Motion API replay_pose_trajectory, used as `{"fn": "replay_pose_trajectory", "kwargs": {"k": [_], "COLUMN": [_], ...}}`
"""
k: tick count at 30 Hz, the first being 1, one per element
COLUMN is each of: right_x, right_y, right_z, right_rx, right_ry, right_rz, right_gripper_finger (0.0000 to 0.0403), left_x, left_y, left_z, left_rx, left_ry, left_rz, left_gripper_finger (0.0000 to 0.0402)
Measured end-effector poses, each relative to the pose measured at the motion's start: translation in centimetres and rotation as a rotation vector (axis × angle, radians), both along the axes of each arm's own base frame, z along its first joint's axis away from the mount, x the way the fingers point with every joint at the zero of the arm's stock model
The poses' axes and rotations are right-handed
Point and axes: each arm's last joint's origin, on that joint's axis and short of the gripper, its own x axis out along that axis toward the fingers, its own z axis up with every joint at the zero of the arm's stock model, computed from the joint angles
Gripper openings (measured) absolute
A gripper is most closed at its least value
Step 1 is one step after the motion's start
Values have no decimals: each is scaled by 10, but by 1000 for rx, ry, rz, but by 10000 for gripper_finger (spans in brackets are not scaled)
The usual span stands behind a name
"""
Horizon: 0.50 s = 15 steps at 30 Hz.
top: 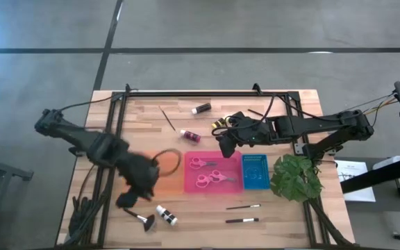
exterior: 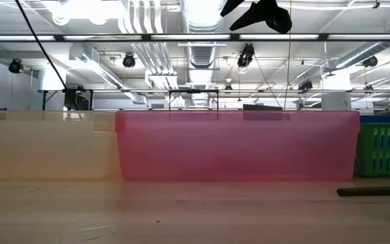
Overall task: Pick & Place Paint Supplies
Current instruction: Put the silver highlighter brush into the orange bin
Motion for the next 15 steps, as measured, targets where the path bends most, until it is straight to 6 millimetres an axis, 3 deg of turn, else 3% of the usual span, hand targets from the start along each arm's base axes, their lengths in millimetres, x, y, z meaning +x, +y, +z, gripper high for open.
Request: {"fn": "replay_pose_trajectory", "kwargs": {"k": [8,12,15], "right_x": [-3,-6,-9], "right_y": [0,-1,-1], "right_z": [4,7,10], "right_rx": [2,3,6], "right_ry": [-14,-28,-37], "right_rz": [-1,-2,-4], "right_gripper_finger": [156,157,157], "left_x": [-49,-74,-81], "left_y": [-64,-86,-97], "left_z": [-11,-13,-19], "left_rx": [-16,9,27], "left_ry": [164,180,209], "left_rz": [-24,14,25], "left_gripper_finger": [95,95,100]}}
